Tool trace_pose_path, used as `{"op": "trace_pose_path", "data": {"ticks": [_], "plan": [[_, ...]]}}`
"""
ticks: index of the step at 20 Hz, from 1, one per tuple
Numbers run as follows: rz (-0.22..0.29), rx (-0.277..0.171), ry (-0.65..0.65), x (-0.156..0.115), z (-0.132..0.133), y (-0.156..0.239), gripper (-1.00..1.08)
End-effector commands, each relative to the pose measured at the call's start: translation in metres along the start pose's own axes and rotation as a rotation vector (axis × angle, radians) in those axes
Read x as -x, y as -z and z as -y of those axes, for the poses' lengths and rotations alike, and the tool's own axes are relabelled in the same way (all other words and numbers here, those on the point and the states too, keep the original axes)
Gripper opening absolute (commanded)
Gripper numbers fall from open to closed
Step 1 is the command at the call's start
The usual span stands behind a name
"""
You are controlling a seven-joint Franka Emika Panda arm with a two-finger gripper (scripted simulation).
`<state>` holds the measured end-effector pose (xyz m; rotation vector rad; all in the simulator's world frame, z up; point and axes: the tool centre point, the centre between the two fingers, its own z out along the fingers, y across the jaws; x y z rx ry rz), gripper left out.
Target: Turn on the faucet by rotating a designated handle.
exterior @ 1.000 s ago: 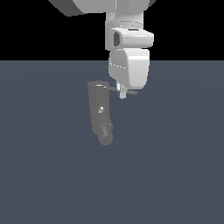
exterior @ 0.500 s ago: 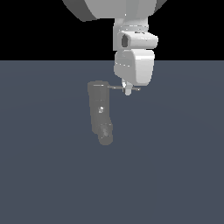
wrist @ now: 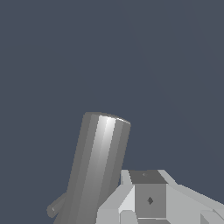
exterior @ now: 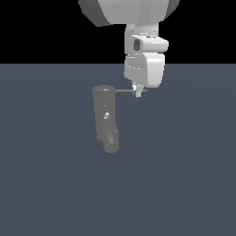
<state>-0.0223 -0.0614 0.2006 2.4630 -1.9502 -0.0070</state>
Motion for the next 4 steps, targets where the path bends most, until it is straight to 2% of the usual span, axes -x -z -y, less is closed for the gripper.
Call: {"op": "trace_pose_path", "data": {"ticks": [1,4], "plan": [[-0.004,-0.003,-0.027,-0.0211,0.0026,0.0004,-1.0],[-0.003,-0.003,-0.028,-0.0267,0.0071,0.0005,-1.0]]}}
